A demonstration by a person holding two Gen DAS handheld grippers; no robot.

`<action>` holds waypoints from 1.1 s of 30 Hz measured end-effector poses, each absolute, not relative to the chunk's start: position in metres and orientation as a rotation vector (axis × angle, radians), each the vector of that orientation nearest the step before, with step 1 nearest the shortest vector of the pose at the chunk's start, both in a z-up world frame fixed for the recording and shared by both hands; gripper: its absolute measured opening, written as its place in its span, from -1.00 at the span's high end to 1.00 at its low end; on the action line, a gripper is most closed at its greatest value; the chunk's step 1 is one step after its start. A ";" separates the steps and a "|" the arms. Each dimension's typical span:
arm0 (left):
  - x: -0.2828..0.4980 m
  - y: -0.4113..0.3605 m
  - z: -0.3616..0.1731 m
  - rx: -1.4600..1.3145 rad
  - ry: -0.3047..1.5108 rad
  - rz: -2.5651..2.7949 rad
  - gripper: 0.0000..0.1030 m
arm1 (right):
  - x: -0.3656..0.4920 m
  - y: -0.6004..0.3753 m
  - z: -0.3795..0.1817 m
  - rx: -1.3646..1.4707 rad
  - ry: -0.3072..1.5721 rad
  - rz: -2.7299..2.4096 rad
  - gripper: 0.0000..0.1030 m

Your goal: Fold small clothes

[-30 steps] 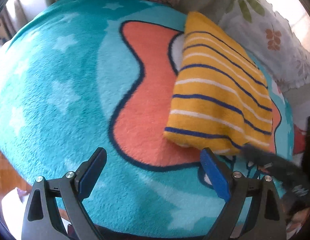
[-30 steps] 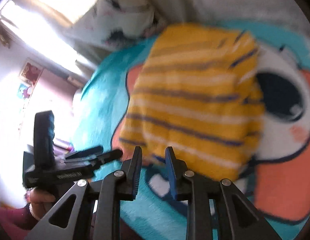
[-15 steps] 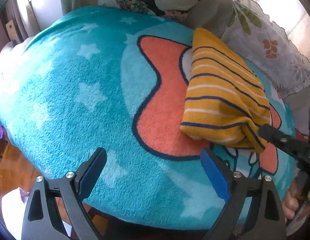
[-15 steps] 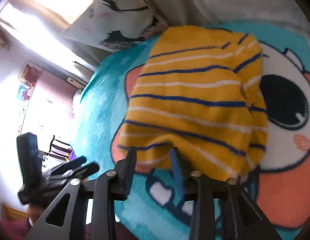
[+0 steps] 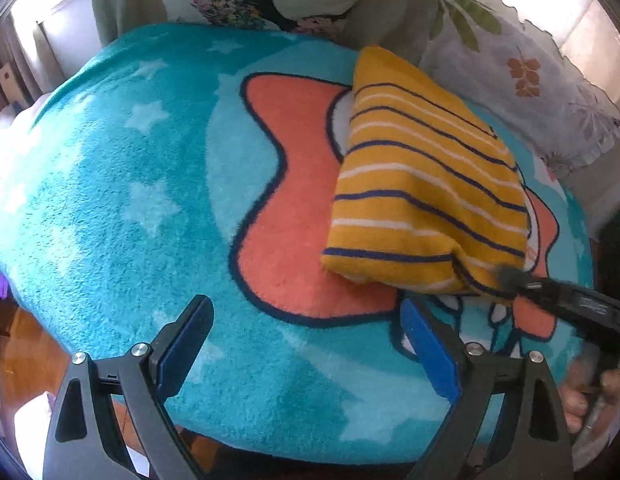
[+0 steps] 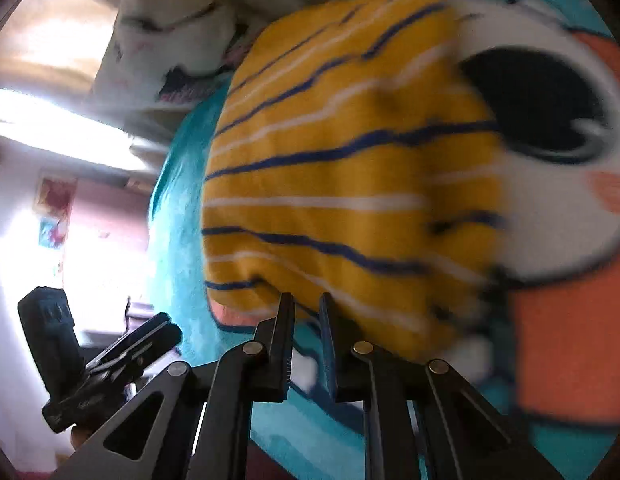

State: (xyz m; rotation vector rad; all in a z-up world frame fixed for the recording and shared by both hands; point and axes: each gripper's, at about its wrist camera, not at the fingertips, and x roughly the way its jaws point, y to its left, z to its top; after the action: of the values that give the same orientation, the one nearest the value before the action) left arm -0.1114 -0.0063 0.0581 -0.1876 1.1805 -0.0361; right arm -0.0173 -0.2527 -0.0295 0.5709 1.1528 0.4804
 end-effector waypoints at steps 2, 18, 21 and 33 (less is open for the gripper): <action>-0.109 -0.004 0.055 -0.206 1.191 -0.027 -0.82 | -0.030 -0.266 -0.005 0.502 1.064 0.413 0.52; -0.110 -0.019 0.057 -0.174 1.178 -0.037 -0.82 | 0.005 -0.210 -0.058 0.675 1.218 0.704 0.64; -0.114 -0.009 0.057 -0.179 1.167 -0.007 -0.82 | -0.012 -0.223 -0.043 0.570 1.204 0.632 0.53; -0.115 -0.030 0.058 -0.128 1.167 -0.035 -0.82 | -0.038 -0.267 -0.015 0.534 1.075 0.477 -0.09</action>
State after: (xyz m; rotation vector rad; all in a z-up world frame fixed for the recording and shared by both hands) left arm -0.1153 -0.0301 0.0576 -0.1282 1.1672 -0.0347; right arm -0.0379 -0.2669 -0.0149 0.5344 1.0748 0.4771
